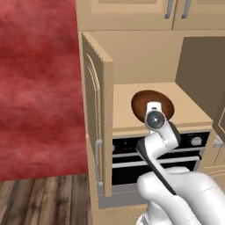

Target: Pick both bowls and place them on the counter. Then place the lime in one bowl and place the egg in the other bowl.

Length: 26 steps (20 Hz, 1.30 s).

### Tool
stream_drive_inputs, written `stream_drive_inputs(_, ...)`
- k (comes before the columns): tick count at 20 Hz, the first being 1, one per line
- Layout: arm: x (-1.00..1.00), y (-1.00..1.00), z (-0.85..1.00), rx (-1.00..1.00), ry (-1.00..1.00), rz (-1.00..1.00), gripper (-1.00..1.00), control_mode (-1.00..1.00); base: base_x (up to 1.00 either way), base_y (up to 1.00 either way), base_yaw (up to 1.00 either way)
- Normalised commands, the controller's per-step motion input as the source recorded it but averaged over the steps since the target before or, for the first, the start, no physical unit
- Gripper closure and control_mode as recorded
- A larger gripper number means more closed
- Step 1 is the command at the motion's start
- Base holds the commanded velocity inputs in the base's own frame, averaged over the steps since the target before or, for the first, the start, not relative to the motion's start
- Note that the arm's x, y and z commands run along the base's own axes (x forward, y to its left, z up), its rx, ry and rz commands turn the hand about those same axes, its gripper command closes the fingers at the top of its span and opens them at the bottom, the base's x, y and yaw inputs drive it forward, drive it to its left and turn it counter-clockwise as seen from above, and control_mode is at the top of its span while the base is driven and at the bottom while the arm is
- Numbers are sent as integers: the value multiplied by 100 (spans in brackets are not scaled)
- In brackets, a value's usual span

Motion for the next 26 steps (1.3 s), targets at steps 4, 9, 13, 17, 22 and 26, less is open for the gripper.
stream_drive_inputs(4, -75, -8, 16, 1, -2, -9, 100, -100, 0, 0, 0)
stream_drive_inputs(9, -72, -3, 18, 0, 0, -11, 100, -100, 0, 0, 0)
stream_drive_inputs(13, -84, -4, 0, 1, 0, -8, 100, -100, 0, 0, 0)
stream_drive_inputs(17, -78, 0, -3, 0, 0, -8, 100, -100, 0, 0, 0)
stream_drive_inputs(22, -34, 0, -3, 0, 0, -4, 100, 100, -24, 0, -2)
stream_drive_inputs(26, 0, 0, 0, 0, 0, 0, 100, 100, -68, 0, -5)
